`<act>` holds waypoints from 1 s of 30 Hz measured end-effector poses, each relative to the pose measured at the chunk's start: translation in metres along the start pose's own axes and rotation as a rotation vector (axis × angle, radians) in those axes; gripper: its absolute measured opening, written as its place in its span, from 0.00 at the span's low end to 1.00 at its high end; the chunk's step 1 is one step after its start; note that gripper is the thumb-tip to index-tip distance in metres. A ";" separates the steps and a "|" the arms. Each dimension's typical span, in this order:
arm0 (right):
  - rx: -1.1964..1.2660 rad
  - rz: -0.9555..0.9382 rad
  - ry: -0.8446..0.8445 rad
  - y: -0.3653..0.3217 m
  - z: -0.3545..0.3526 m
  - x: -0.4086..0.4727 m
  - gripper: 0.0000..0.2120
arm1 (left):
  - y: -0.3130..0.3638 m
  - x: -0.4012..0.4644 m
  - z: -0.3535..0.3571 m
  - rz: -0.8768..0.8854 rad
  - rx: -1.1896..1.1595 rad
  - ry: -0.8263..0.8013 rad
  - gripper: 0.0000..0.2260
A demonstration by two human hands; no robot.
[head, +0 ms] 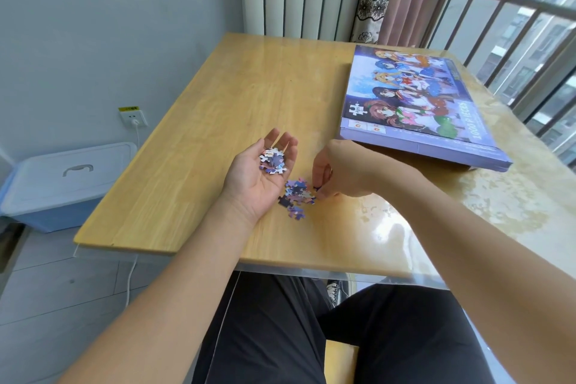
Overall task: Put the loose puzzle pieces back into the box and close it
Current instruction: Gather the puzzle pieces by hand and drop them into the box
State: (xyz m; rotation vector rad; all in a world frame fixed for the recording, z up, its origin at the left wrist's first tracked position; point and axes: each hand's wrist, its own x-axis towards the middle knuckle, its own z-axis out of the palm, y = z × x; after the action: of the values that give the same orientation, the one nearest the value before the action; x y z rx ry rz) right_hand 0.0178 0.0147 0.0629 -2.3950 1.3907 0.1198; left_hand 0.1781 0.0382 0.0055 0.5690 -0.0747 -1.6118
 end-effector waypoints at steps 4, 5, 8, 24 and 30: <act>-0.023 -0.036 -0.026 -0.002 -0.001 0.001 0.09 | -0.002 0.000 0.001 0.002 0.004 0.004 0.13; -0.025 -0.042 -0.018 -0.002 0.000 0.001 0.09 | -0.001 0.000 0.001 0.003 0.008 0.001 0.13; -0.001 -0.069 0.001 0.001 0.002 0.000 0.08 | -0.001 0.000 0.001 0.005 0.022 0.003 0.13; 0.501 -0.061 0.425 -0.025 -0.018 0.021 0.10 | -0.002 -0.003 0.002 0.023 0.046 0.052 0.12; 0.058 -0.027 -0.025 -0.012 0.007 0.003 0.38 | 0.000 -0.001 0.005 0.047 -0.049 0.031 0.13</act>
State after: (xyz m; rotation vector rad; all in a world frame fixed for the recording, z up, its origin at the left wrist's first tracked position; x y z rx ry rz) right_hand 0.0298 0.0202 0.0588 -2.3564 1.3322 0.1005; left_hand 0.1764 0.0381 0.0106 0.5501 -0.0255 -1.5545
